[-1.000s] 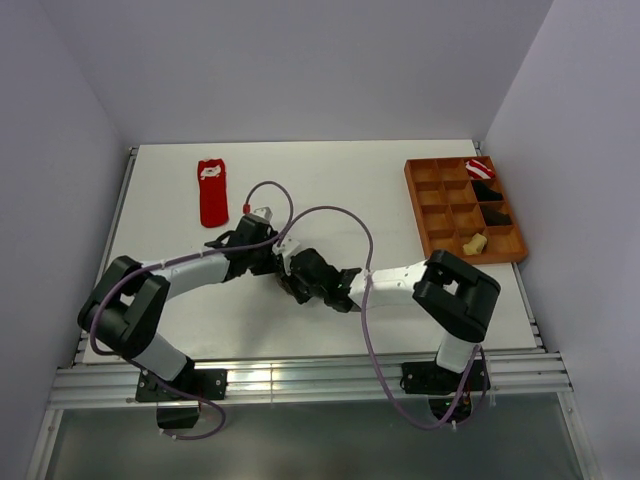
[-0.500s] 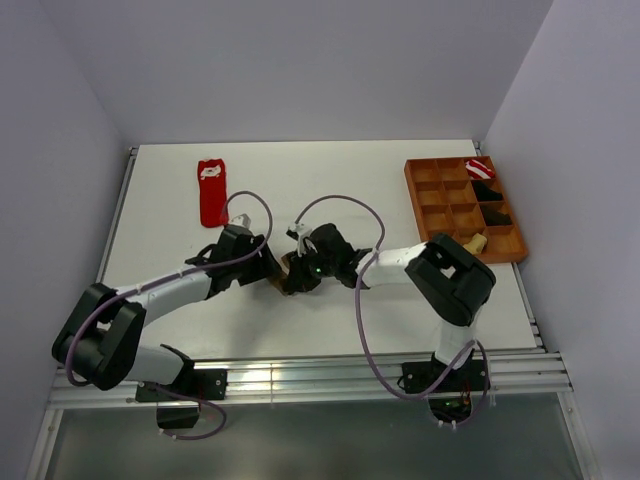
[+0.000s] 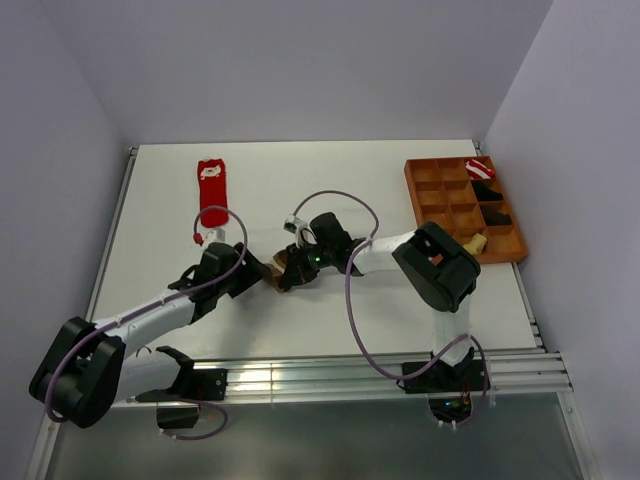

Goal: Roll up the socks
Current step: Roll the sock at the center of the board.

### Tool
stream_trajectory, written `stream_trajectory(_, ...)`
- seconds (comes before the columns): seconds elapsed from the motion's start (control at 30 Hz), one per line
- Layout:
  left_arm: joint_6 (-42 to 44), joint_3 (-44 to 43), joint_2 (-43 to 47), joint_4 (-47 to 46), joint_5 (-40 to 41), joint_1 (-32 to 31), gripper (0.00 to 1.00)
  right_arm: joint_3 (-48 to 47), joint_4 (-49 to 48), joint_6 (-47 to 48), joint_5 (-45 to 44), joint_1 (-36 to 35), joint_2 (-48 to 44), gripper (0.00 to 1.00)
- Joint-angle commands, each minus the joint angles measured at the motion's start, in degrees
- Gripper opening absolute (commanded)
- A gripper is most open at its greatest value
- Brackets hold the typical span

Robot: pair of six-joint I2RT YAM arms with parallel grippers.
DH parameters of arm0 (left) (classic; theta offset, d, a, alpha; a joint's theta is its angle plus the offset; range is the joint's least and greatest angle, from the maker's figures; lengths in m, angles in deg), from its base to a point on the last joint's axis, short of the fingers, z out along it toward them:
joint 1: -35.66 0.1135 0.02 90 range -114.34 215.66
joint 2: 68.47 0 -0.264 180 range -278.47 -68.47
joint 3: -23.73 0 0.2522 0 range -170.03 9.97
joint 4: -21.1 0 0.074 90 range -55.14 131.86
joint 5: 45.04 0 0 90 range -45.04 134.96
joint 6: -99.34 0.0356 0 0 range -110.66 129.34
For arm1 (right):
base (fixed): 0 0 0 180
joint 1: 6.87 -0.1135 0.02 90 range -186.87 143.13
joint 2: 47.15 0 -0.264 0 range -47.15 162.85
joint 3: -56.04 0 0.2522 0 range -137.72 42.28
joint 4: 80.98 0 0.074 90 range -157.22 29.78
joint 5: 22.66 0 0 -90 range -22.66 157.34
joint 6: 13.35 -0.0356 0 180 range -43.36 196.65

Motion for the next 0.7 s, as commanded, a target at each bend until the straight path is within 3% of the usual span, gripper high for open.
stream_trajectory(0.0,-3.6,1.2,1.4,-5.0,1.7,1.4,0.69,-1.1,6.4,1.0,0.3,0.0,2.9,0.00)
stream_trajectory(0.3,-5.7,3.1,-4.3,-12.3,-1.4,2.3,0.69,-3.4,8.0,1.9,4.7,0.3,5.1,0.00)
stream_trajectory(0.67,-4.7,3.5,-10.9,-13.6,-2.6,3.3,0.55,-4.7,9.5,3.2,7.0,0.4,5.9,0.00)
